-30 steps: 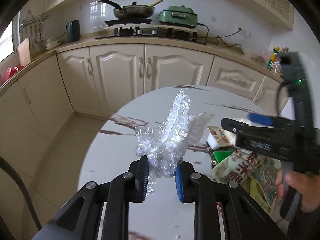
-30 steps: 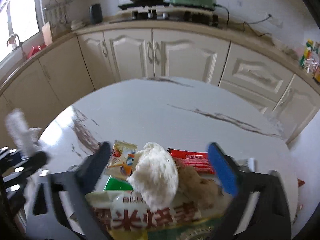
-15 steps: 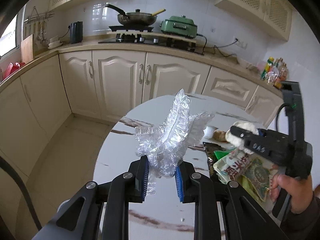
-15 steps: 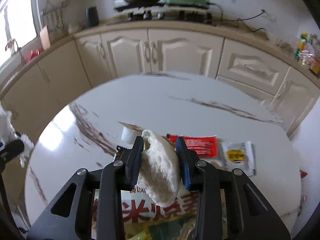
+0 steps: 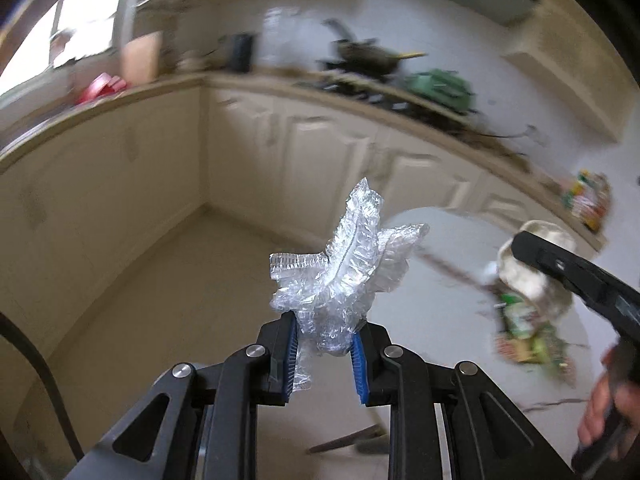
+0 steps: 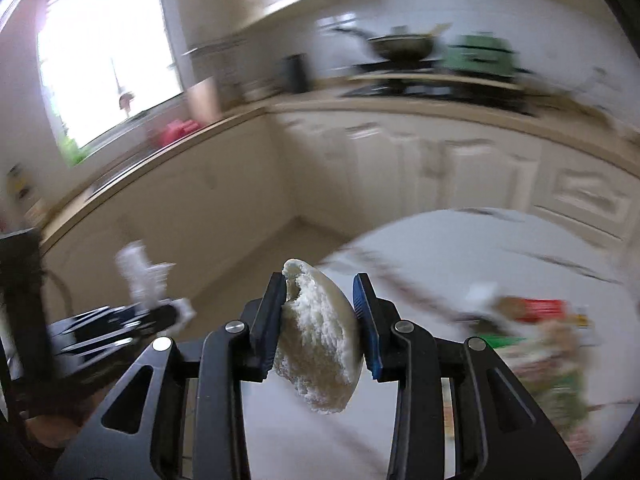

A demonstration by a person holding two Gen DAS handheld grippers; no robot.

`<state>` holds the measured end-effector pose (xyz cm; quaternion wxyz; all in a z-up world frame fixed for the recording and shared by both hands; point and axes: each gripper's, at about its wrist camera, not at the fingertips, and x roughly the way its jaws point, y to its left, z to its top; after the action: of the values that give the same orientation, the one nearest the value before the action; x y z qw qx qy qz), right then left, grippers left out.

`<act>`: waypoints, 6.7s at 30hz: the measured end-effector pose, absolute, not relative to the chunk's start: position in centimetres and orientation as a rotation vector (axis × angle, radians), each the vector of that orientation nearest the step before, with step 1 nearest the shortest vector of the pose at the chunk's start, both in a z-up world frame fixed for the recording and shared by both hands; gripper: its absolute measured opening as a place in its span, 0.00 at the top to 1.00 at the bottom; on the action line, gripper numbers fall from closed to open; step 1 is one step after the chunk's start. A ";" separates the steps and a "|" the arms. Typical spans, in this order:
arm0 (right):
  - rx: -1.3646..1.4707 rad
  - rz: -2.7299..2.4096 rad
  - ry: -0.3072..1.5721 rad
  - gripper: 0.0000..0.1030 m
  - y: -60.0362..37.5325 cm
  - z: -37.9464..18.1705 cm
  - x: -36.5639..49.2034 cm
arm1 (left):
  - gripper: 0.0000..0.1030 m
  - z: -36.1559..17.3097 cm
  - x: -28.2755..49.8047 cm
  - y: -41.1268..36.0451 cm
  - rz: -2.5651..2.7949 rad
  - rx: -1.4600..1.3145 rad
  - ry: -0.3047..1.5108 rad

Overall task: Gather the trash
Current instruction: 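Carry the wrapper and bun over the blue bin and open both grippers, then move both tools back to the table, then grasp the white rice-cake snack bag with the left gripper and lift it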

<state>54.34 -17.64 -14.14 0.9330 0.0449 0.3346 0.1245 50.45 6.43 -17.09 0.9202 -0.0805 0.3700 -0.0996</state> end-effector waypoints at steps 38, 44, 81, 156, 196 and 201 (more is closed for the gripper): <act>-0.028 0.469 1.303 0.66 10.2 -47.8 67.5 | 0.40 -37.4 51.7 36.5 0.221 -0.337 1.273; -0.036 0.500 1.266 0.63 11.1 -46.1 66.7 | 0.40 -34.8 50.4 33.1 0.257 -0.311 1.222; -0.001 0.092 0.325 0.00 -10.0 -2.6 35.8 | 0.04 -5.1 11.9 -0.6 0.079 -0.081 0.158; 0.318 -0.323 0.789 0.00 -46.3 -22.1 40.4 | 0.00 -18.5 56.1 -29.5 -0.712 0.418 0.925; 0.290 -0.294 0.821 0.00 -42.7 -21.8 42.1 | 0.47 -15.0 43.9 -15.9 -0.577 0.189 0.902; 0.252 -0.285 0.841 0.00 -42.2 -21.6 45.1 | 0.47 -14.4 43.0 -13.3 -0.510 0.121 0.873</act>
<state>45.13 -42.18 -21.59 0.8954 0.1213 0.4058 -0.1377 42.96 -13.32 -14.38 0.8732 0.0580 0.4177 -0.2443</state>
